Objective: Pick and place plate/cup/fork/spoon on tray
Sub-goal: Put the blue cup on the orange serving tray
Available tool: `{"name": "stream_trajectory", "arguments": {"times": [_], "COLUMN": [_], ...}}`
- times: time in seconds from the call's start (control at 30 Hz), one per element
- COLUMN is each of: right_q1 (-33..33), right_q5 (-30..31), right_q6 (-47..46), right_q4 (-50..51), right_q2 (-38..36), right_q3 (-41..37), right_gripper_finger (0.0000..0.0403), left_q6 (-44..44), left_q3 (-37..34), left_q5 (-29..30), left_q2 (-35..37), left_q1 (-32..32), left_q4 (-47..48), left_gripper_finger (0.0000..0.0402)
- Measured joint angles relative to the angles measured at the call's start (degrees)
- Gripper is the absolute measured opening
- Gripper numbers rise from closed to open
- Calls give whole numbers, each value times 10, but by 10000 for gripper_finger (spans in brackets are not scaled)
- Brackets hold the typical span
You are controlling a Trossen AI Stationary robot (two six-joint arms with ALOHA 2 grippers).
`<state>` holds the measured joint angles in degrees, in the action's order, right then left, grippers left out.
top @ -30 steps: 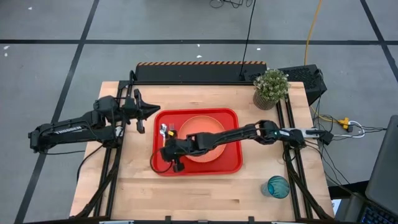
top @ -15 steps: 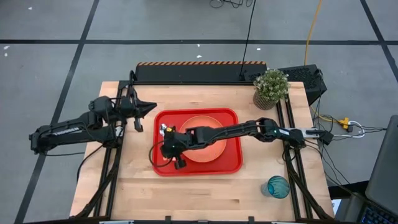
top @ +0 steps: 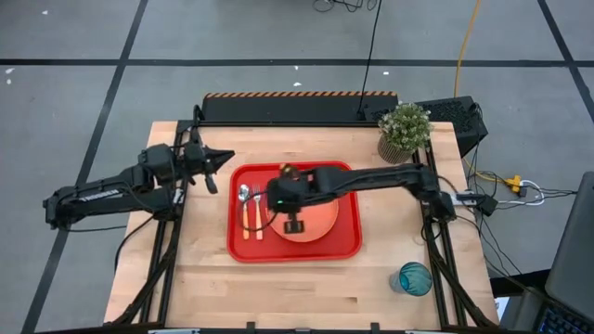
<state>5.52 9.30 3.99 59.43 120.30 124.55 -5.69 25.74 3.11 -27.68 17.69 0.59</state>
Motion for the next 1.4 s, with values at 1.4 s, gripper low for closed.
{"name": "stream_trajectory", "arguments": {"times": [1.4], "right_q1": [277], "right_q5": [-215], "right_q6": [-839], "right_q4": [265], "right_q2": [-458], "right_q3": [-443], "right_gripper_finger": [0], "left_q6": [19], "left_q3": [0], "left_q5": [-35], "left_q2": [-1], "left_q1": [-5], "left_q4": [-39], "left_gripper_finger": [26]}}
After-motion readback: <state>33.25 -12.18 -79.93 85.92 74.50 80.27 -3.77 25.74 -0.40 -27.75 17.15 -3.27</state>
